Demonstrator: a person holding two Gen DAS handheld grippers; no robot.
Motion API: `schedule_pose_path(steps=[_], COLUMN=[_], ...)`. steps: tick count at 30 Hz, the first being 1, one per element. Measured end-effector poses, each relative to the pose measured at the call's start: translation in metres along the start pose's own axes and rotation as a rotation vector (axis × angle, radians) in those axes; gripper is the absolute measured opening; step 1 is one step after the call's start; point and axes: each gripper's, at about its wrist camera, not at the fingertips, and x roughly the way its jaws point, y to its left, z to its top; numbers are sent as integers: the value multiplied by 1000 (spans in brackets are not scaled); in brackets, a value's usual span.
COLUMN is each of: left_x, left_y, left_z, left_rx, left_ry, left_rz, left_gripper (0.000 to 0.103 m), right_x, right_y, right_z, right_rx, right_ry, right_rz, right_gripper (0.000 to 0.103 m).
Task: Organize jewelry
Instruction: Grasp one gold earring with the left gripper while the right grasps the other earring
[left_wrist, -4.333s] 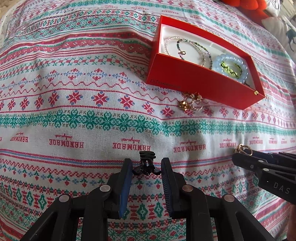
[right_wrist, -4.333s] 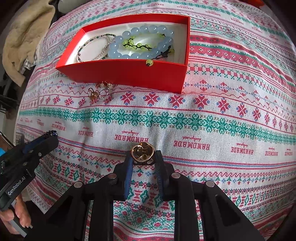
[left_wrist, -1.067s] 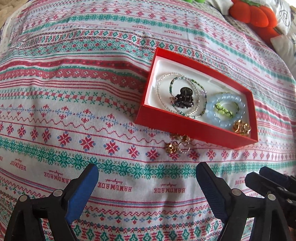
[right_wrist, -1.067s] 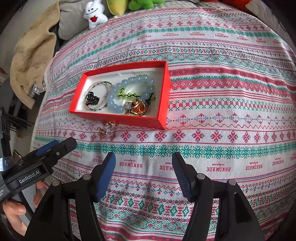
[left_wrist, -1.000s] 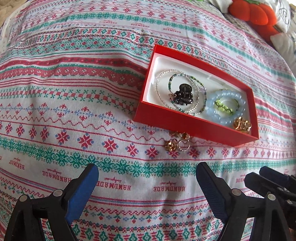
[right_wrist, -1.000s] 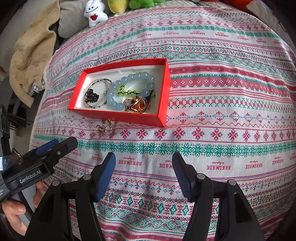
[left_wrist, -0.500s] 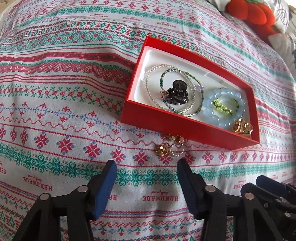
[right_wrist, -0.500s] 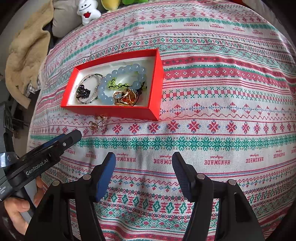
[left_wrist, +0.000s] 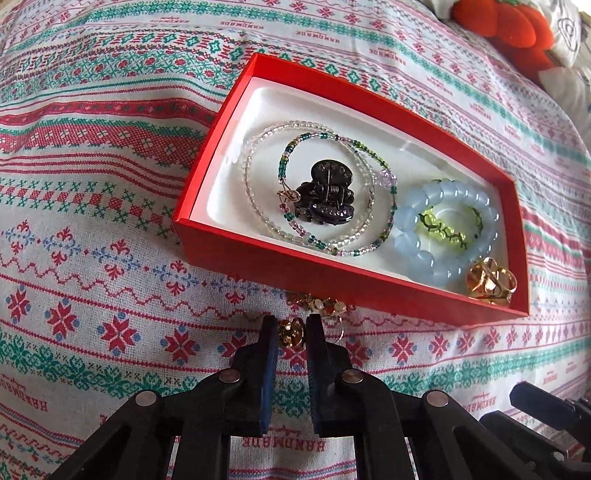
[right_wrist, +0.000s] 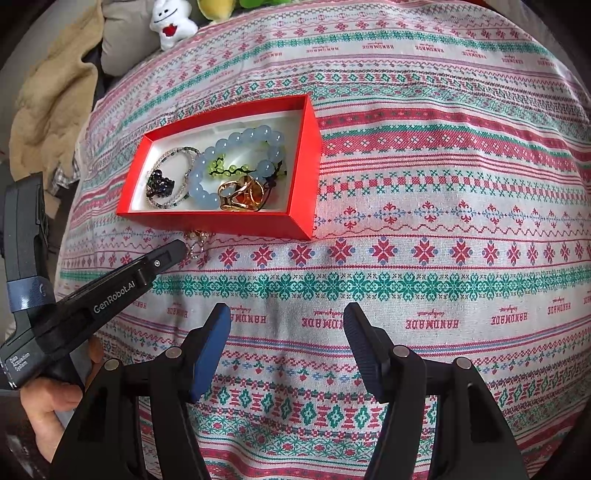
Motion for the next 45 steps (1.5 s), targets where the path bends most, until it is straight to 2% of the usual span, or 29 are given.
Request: schedule_pose_path(steps=[5,21,23,25,28,40,45], left_x=[3,-40,-44,-46,-48,-54,-55], left_y=[-2,36,42,45,50,63,63], left_z=[2,-6,-8,-10,-13,-18,-19], left_rx=[-1,-4,-3,1,4,1,-3], left_ry=[-11,-36,-36,-34,-27,-9,-3], left_rz=[23,8,6,9,6,-23,-37], left_gripper=[0,0,0,0,0,0,0], right_x=[1,16,19,23,34,72,84], right_y=[0,30,39,50,64,98,103], right_z=[2,16,18,19,22,34,36], right_rx=[-4,52,49,42,25,-4,-10], right_ry=[2,-26,-38,-40,-33,-28,-43], right_rz=[0,56,49,44,40,-36,-95], right_gripper=[66,65,59,46,37,25,17])
